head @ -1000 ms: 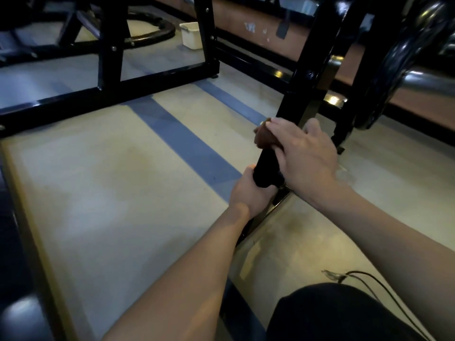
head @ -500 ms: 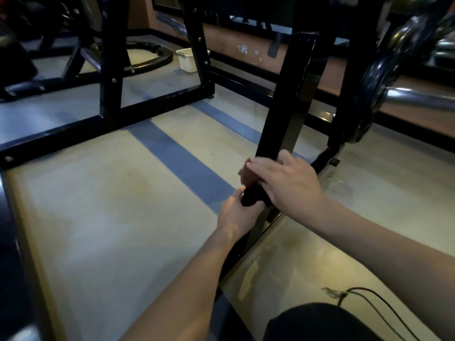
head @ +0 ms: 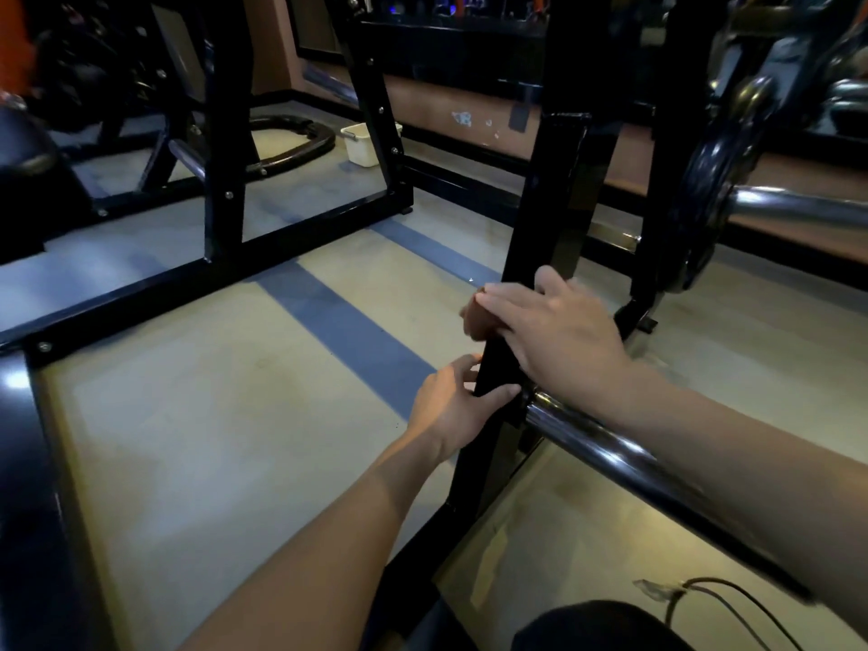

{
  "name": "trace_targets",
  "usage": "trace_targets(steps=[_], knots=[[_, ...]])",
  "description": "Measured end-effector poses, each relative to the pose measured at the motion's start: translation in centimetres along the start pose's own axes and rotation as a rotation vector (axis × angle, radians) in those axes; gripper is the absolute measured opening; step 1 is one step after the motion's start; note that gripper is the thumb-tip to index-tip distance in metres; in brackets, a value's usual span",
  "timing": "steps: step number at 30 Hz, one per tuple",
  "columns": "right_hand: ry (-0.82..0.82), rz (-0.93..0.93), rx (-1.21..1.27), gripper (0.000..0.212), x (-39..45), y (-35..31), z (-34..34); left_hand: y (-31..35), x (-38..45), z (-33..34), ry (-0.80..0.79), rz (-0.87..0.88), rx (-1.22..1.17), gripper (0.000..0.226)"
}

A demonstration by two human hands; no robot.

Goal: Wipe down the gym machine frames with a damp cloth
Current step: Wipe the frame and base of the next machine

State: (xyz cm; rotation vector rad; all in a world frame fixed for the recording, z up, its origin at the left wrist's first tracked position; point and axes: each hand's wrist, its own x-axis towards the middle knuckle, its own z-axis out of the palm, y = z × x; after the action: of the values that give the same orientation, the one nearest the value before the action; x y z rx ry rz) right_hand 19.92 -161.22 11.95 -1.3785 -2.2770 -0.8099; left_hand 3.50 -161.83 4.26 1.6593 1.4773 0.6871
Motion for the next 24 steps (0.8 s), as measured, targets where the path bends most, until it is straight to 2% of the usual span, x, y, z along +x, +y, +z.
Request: trace_targets(steps=[3, 5, 6, 10, 12, 14, 16, 18, 21, 22, 24], knots=[[0.167, 0.161, -0.042, 0.047, 4.1, 2.4, -2.6, 0.1, -0.2, 0.4, 0.043, 0.016, -0.022, 0.059], [0.167, 0.256, -0.057, 0.046, 5.0, 2.8, -3.5, 0.0, -0.1, 0.4, 0.047, 0.001, -0.012, 0.059], [0.157, 0.245, -0.059, 0.047, 4.6, 2.4, -3.3, 0.0, -0.1, 0.4, 0.043, -0.011, -0.015, 0.063], [0.024, -0.046, -0.107, 0.049, 1.4, 1.3, -1.9, 0.2, -0.2, 0.4, 0.047, -0.025, -0.002, 0.075], [0.093, 0.01, -0.078, 0.045, 2.8, 2.5, -2.8, 0.2, -0.2, 0.5, 0.052, -0.026, 0.007, 0.075], [0.218, 0.178, -0.076, 0.041, 5.3, 3.8, -4.2, 0.2, -0.2, 0.5, 0.061, -0.028, 0.002, 0.069], [0.278, 0.306, -0.062, 0.035, 6.5, 4.1, -5.2, 0.3, -0.3, 0.6, 0.065, -0.018, -0.006, 0.065], [0.302, 0.283, -0.022, 0.032, 5.5, 2.9, -4.4, 0.4, -0.4, 0.6, 0.057, -0.017, -0.009, 0.062], [0.163, 0.066, -0.065, 0.035, 2.7, 1.7, -3.1, 0.6, -0.6, 0.4, 0.055, -0.025, -0.021, 0.065], [0.159, 0.069, -0.067, 0.036, 2.9, 2.3, -3.3, 0.7, -0.6, 0.4, 0.053, -0.027, -0.022, 0.065], [0.278, 0.237, -0.021, 0.037, 5.2, 4.2, -4.3, 0.6, -0.5, 0.4, 0.047, -0.016, -0.04, 0.057]])
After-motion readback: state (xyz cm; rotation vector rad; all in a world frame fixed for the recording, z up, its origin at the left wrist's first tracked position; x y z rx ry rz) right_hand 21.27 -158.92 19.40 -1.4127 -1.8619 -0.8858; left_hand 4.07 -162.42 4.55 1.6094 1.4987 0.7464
